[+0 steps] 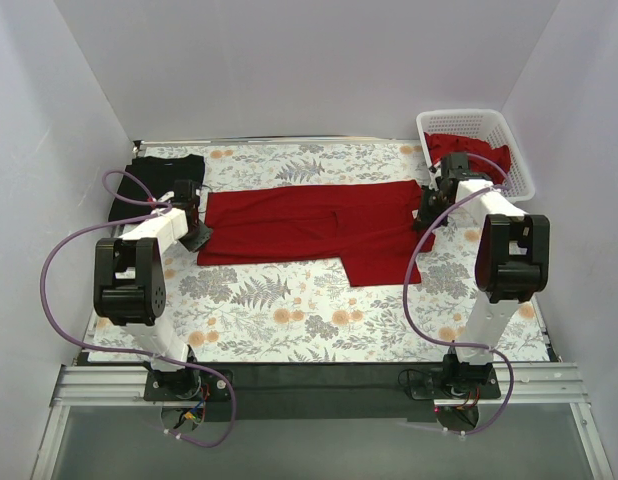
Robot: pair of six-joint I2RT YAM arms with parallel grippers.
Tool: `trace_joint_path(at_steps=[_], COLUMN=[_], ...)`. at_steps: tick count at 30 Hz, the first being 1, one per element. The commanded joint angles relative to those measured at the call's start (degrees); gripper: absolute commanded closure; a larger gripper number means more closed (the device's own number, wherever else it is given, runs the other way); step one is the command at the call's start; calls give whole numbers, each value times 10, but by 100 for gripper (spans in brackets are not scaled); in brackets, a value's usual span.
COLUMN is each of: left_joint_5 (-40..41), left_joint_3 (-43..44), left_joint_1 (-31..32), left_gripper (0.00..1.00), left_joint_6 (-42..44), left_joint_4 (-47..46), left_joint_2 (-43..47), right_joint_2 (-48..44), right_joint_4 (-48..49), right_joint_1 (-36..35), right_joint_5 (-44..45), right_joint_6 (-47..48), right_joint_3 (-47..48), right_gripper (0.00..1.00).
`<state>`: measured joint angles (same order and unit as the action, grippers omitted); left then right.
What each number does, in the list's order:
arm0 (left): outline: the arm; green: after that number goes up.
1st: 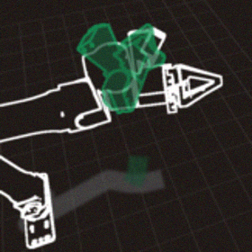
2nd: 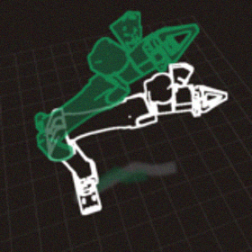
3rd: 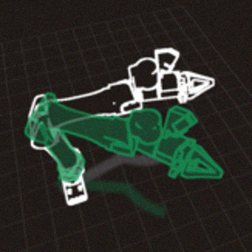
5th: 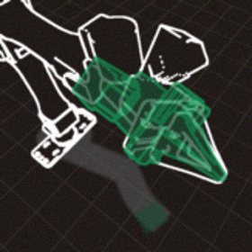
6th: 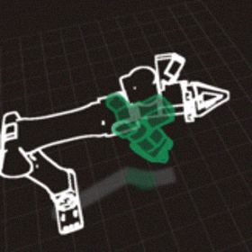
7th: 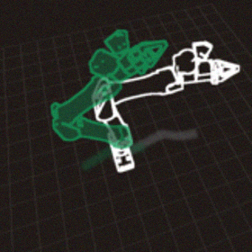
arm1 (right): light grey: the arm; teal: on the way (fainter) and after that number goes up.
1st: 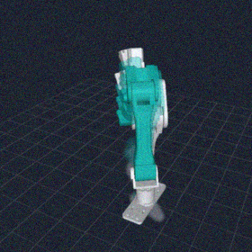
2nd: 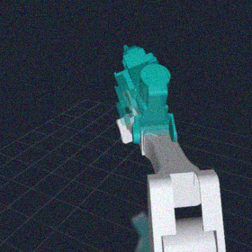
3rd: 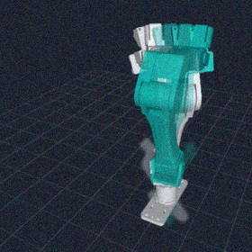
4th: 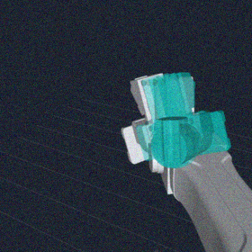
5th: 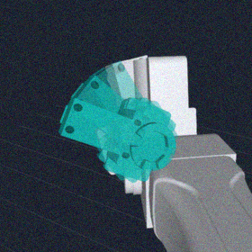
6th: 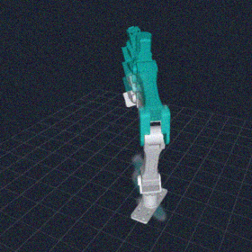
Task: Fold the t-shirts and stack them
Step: Fold the tshirt
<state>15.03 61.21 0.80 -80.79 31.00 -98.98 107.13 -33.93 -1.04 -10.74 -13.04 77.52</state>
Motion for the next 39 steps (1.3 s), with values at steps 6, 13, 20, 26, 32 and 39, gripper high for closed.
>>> trace_joint_path(at_steps=[6,13,20,26,32,39], left_joint_5=[17,33,-34,-82,-115,-108], left_joint_3=[2,4,-35,-72,-52,68], left_joint_1=[-6,-6,-1,121,313,445], left_gripper=[86,69,29,22,21,25], left_joint_6=[0,5,24,-4,-112,-127], left_joint_4=[-5,0,-1,28,18,-5], left_joint_2=[4,46,174,266,227,51], right_joint_2=[15,-49,-175,-268,-281,-259], right_joint_4=[25,26,22,24,45,72], right_joint_1=[2,-5,-5,-5,-5,-10], right_joint_5=[16,27,24,35,27,3], right_joint_6=[6,3,-12,-18,-26,-31], right_joint_3=[24,15,-98,-241,-298,-315], right_gripper=[82,59,54,53,53,56])
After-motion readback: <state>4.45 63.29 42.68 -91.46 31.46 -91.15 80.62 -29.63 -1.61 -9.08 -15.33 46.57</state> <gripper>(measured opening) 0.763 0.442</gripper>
